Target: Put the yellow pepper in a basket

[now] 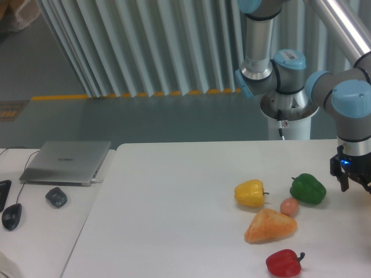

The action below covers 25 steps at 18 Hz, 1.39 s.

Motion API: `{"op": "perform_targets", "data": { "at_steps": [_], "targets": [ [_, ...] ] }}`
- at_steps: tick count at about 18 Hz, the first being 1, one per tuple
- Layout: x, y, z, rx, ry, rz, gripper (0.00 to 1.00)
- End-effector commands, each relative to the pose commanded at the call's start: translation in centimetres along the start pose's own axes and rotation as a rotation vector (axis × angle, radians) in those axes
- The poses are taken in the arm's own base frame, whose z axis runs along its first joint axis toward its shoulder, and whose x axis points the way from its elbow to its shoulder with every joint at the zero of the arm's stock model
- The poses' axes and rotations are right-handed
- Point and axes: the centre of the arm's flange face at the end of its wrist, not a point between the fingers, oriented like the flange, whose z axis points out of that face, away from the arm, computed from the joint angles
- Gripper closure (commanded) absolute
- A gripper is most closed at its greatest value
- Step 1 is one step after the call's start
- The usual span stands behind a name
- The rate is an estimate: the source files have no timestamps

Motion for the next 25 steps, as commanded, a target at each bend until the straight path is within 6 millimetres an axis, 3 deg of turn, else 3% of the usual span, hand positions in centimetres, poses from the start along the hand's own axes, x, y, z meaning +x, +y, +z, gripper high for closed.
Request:
{"op": "perform_targets", "data": {
  "at_steps": [25],
  "targets": [
    [0.4, -0.1, 1.5, -0.002, 0.024, -0.081, 0.00]
  ]
}}
